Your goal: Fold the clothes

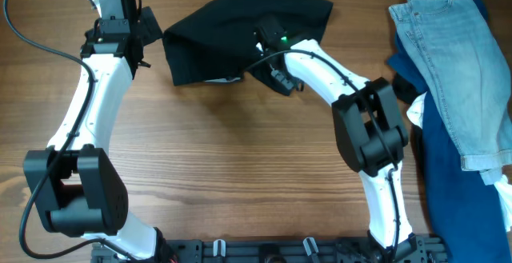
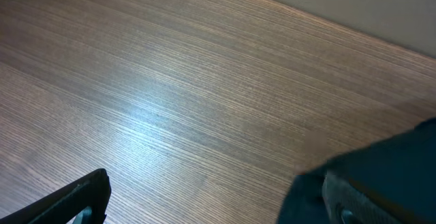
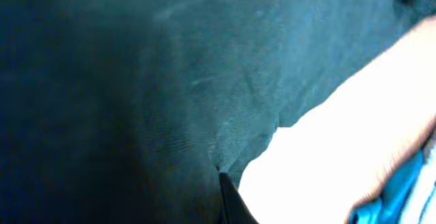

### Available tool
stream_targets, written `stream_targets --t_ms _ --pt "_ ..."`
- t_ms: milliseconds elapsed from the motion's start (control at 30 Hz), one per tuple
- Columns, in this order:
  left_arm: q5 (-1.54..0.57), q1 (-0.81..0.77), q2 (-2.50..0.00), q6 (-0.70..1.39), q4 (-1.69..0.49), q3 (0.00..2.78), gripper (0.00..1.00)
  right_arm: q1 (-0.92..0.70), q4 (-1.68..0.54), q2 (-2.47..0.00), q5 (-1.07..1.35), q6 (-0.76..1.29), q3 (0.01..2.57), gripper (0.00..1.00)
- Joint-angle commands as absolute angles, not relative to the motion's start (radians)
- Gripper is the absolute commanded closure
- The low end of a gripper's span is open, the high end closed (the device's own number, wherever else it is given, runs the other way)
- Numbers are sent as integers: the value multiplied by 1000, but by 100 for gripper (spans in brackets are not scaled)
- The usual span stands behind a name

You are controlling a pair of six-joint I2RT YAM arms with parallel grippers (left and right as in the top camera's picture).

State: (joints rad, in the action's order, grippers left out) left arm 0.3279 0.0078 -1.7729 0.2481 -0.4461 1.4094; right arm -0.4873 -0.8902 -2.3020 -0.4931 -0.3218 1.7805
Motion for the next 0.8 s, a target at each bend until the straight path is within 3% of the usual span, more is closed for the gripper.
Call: stream_targets --t_ms 0,767 --pt "342 10 -1781 239 -446 1422 0 -477 -894 -2321 -606 -262 1772 95" --pt "341 10 -1781 240 -434 1422 0 -436 -707 -2209 -677 -167 1913 96"
